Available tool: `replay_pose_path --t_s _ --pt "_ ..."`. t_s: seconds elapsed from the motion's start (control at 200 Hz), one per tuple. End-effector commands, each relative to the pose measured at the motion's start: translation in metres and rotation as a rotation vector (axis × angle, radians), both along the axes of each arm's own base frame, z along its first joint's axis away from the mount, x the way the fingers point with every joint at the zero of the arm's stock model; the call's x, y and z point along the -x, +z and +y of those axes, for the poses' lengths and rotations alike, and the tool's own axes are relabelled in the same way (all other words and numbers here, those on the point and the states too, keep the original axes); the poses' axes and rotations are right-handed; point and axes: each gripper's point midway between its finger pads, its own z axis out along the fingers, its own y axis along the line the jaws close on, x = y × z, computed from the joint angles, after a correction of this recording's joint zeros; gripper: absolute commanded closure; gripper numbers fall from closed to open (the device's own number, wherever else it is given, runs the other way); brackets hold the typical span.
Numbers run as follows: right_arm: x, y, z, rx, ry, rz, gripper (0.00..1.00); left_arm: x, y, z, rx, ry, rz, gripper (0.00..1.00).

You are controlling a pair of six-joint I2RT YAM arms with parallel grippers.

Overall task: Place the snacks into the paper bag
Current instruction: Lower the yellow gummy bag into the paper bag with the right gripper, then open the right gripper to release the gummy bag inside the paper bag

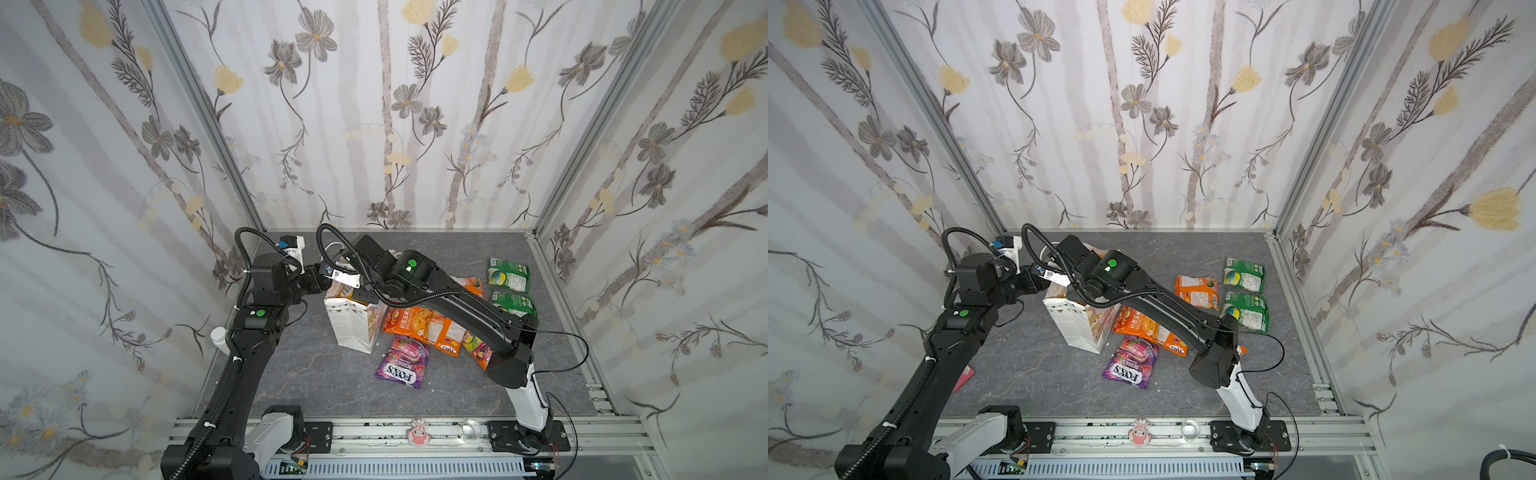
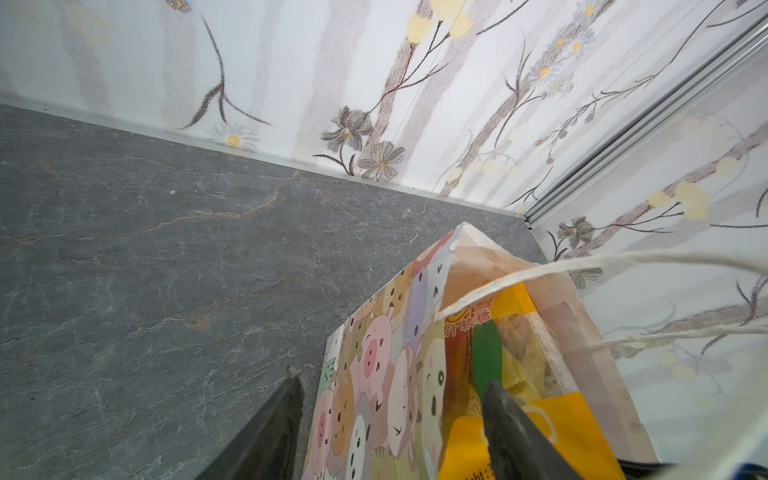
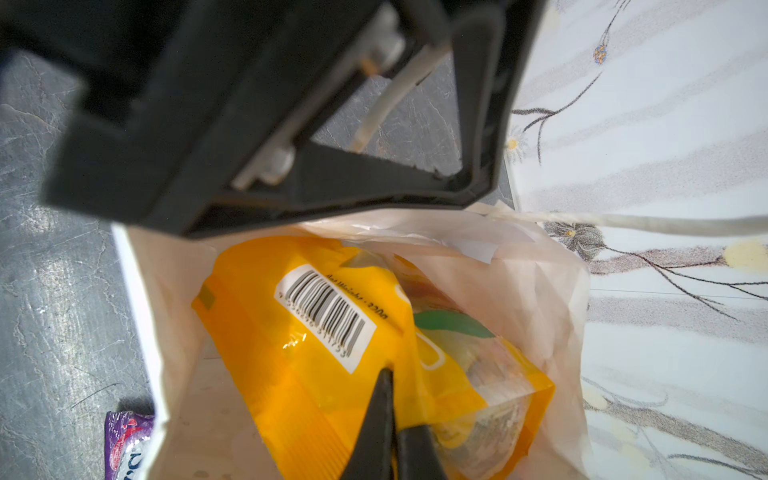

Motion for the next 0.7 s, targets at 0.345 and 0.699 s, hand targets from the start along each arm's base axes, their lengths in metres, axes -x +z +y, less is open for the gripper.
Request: replay_pose_path --t_s 0.345,0.699 --pt "0.002 0.0102 0.0143 -0.084 0.013 0.013 0.84 -0.001 0.0103 -0.0059 0.022 -0.033 -0.047 0.32" --pt "0.0012 0.0126 0.0164 -0.096 0.006 0.005 0.74 -0.0025 0.0075 -0.0055 0.02 -0.032 -0.036 0.32"
